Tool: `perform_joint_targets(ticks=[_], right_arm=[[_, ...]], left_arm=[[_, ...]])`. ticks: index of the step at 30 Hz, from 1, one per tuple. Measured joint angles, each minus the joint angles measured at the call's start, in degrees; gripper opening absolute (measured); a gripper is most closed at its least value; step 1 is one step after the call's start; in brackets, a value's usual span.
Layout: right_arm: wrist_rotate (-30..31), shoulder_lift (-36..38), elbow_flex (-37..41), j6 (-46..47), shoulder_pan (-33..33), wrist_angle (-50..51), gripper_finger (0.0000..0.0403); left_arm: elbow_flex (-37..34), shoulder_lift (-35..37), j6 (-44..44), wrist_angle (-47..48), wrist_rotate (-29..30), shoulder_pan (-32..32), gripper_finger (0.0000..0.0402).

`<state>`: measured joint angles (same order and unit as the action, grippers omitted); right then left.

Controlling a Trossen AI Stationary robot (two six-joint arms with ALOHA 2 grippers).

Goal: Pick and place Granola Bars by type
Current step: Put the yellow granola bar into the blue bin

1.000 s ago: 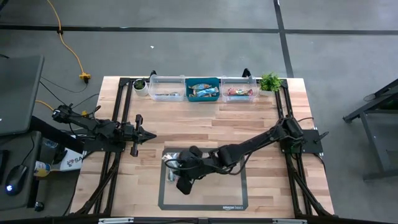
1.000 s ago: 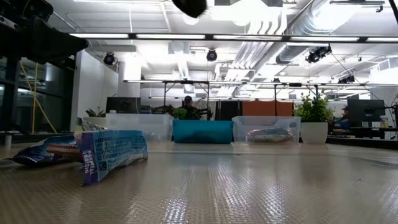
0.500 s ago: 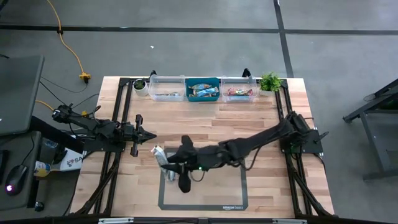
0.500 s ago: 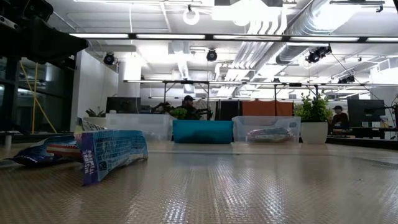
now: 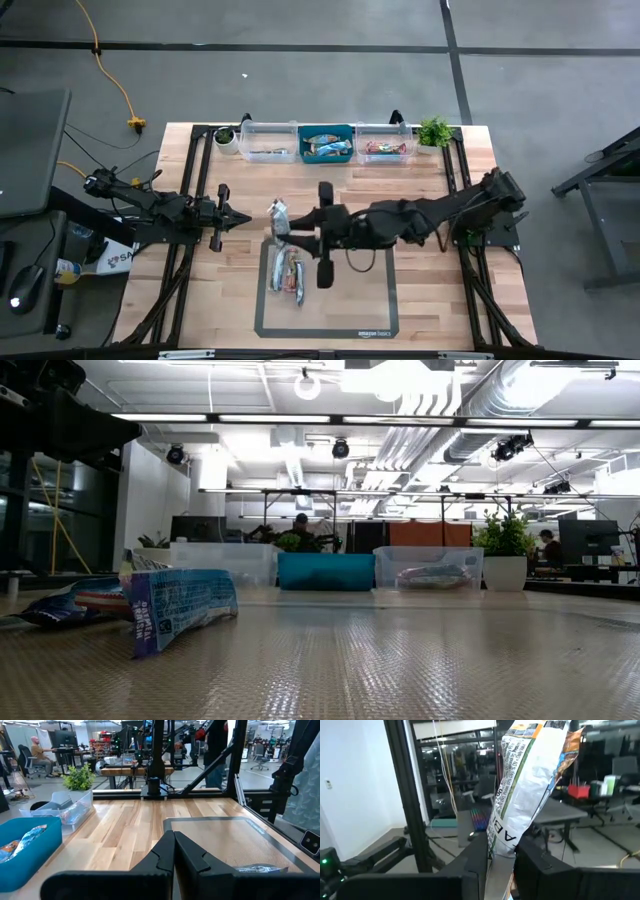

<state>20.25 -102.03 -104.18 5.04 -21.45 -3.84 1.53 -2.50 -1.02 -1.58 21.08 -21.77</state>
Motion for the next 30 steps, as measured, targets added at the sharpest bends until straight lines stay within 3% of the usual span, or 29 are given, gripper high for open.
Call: perform_joint_targets(ticks=[6,14,22,30], right_arm=[[2.76,2.1,0.0,-5.85,0.04,0.13,0.0062],[20.59,2.44,0.0,-14.43,1.98,0.56,0.0062],[20.26,2.44,0.0,-14.03,9.42,2.1,0.0062],[18.45,2.44,0.0,-11.85,21.1,8.47,0.0062]], left_arm=[[-0.01,0.0,0.0,-0.01,0.0,-0.01,0.0001],[0.01,0.0,0.0,0.0,0.0,-0.01,0.0001],[0.01,0.0,0.0,-0.02,0.0,0.0,0.0001],[0.0,0.0,0.0,-0.02,0.0,0.01,0.0001]])
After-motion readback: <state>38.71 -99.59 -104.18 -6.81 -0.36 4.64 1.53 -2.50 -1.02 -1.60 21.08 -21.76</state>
